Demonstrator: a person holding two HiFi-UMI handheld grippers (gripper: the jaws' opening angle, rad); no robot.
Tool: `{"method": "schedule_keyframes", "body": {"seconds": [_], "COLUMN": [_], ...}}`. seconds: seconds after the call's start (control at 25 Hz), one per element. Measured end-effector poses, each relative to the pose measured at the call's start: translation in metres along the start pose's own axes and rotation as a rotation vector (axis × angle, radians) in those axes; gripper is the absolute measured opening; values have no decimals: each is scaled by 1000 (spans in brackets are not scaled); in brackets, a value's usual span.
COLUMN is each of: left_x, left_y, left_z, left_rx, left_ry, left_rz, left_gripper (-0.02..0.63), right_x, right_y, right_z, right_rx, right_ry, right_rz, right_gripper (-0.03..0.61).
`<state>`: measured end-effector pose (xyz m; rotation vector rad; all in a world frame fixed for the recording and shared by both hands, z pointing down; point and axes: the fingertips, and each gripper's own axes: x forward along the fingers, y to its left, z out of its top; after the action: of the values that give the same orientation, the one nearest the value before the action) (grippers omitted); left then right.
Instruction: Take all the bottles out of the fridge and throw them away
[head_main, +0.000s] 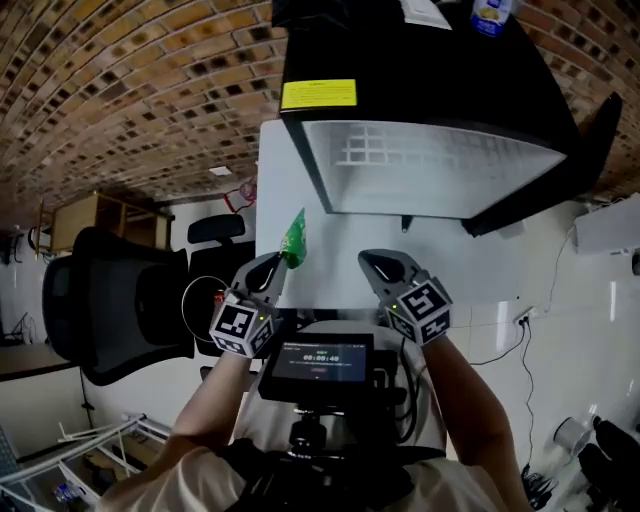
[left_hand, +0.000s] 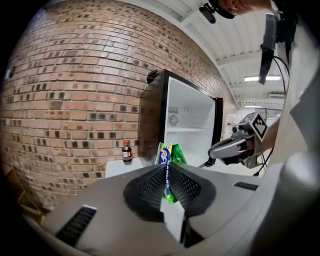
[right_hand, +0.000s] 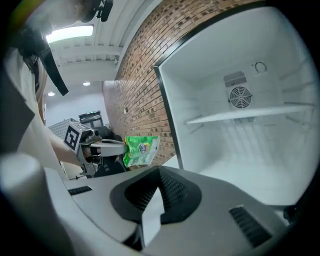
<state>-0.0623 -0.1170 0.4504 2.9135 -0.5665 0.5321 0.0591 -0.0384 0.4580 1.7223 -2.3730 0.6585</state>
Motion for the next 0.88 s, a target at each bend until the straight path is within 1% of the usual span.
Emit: {"method": "schedule_keyframes", "body": {"seconds": [0.08,0.16,0.28,0.4,0.48,0.68,0.88], "left_x": [-5,-15,-39,-69,-88,-124,-151], "left_y": [3,12,38,61,71,95,113], "left_z": [-14,-31,-66,-105,-126,-164,-190], "left_rx": [5,-28,-94,-88,-94,-156,-213], "left_ry": [42,62,88,136,165,198,217], "left_rz": [2,18,89,174,213,301,382], "left_gripper": [26,26,26,26,26,26,26], "right_x": [15,31,55,72,82,113,142], "right_y": [6,17,38,57,65,89,119], "right_z": [1,2,4,-2,-9,-19,-28], "right_rx": [-10,-22,-42,-62,-68,-81,-91], "right_ry": [13,28,51,93,122,164,223], "right_rz": [18,37,77,140,171,237,307], "right_gripper": [0,0,0,0,0,0,0]}}
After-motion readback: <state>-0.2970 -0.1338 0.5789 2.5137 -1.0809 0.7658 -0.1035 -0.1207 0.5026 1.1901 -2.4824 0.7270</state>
